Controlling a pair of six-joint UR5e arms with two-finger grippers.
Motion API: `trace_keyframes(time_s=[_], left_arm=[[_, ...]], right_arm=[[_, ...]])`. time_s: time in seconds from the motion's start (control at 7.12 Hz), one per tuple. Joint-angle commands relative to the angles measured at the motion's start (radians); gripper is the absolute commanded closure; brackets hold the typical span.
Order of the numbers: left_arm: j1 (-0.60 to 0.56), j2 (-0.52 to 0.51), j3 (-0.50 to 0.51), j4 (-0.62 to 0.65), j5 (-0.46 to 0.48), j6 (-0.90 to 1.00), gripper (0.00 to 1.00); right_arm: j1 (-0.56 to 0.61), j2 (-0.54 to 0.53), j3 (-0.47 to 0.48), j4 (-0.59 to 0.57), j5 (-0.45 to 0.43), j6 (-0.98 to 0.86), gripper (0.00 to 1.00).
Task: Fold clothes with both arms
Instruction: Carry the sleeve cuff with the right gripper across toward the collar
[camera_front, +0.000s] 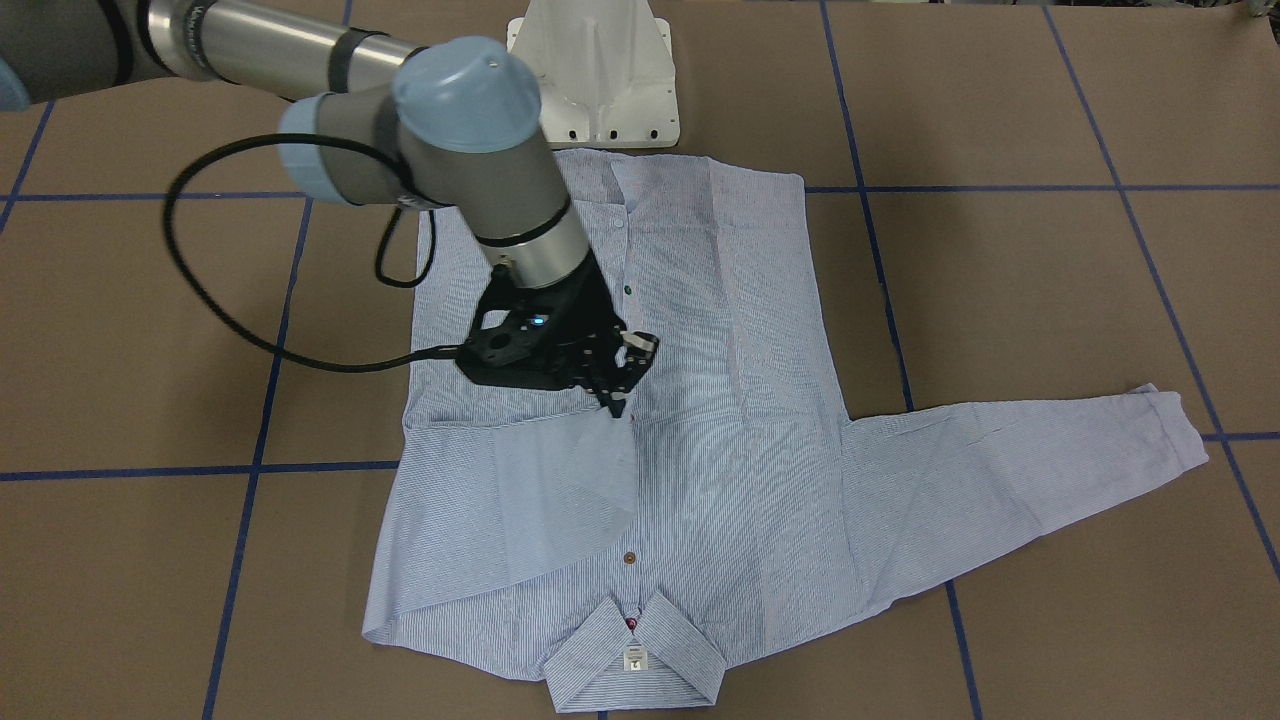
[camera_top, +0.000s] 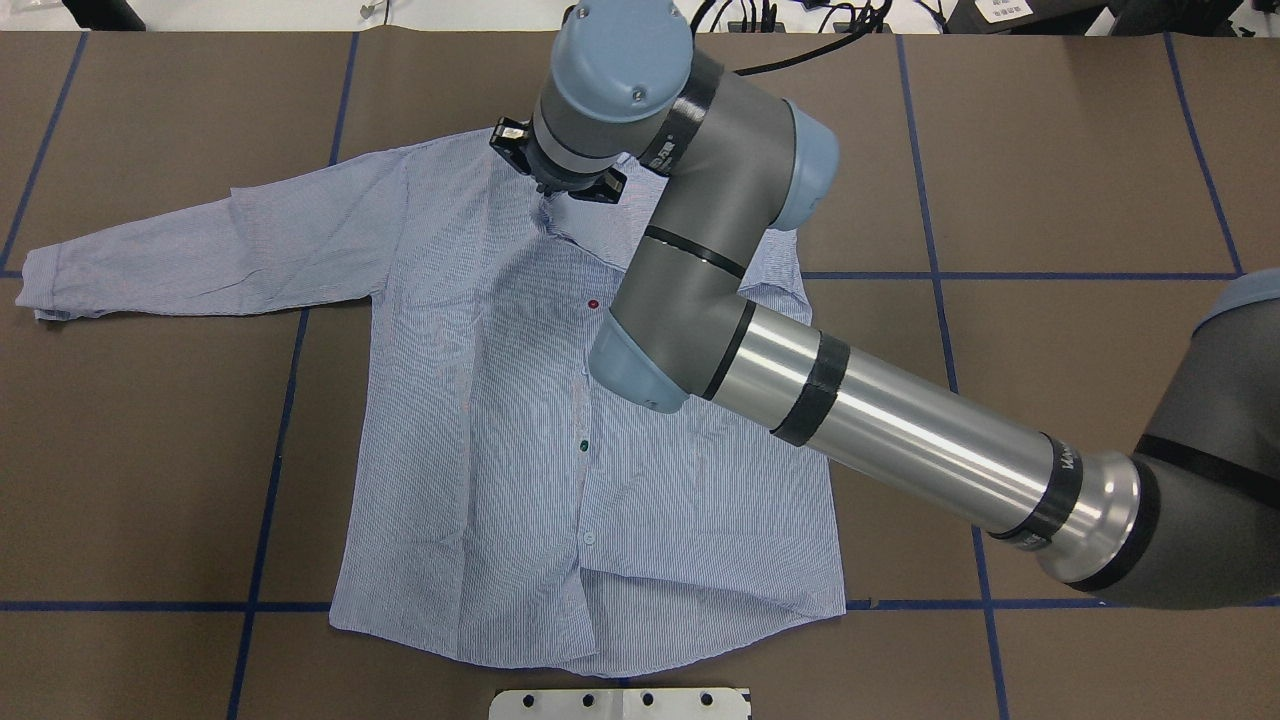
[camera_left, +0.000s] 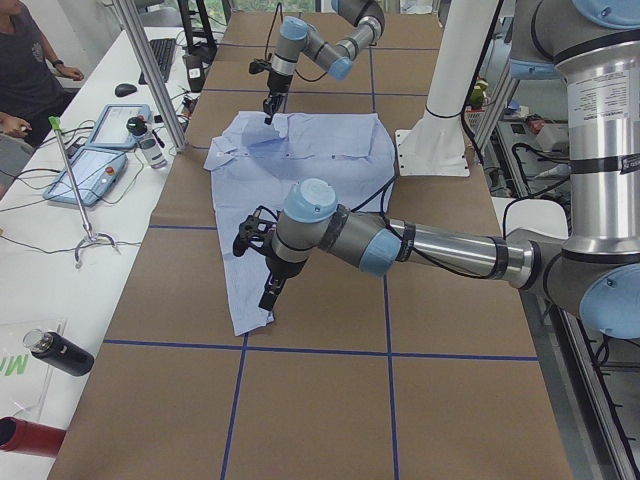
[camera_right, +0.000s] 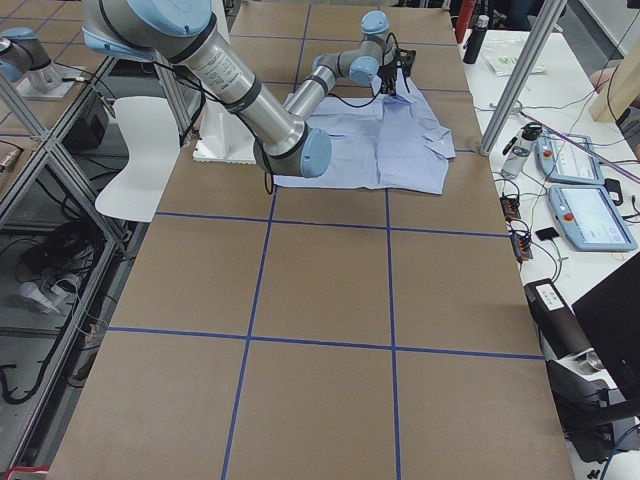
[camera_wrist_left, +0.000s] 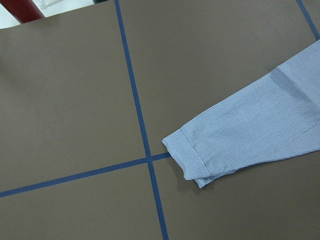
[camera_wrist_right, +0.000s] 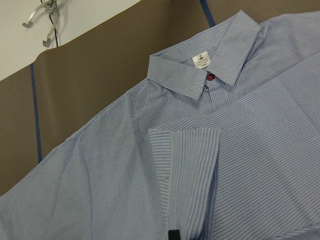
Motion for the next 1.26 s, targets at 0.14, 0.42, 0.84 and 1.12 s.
trace_keyframes(time_s=[0.14,0.42,0.84,1.12], left_arm=[[0.0,-0.002,-0.005,0.0,0.0,0.0,0.01],[0.0,0.0,-0.003,0.0,0.0,0.0,0.01],[0.018,-0.014,0.035,-0.078,-0.013,-0.002,0.01],[0.04,-0.107,0.23,-0.165,-0.013,-0.003,0.01]], right_arm=[[-0.03,0.053,-0.113,0.076,-0.026,0.005,1.0],[-0.03,0.075,-0.153,0.076,-0.029,0.007,0.01],[-0.011,0.109,-0.144,0.072,-0.022,0.091,0.0],[0.054,-0.001,-0.055,0.018,0.068,0.096,0.0]])
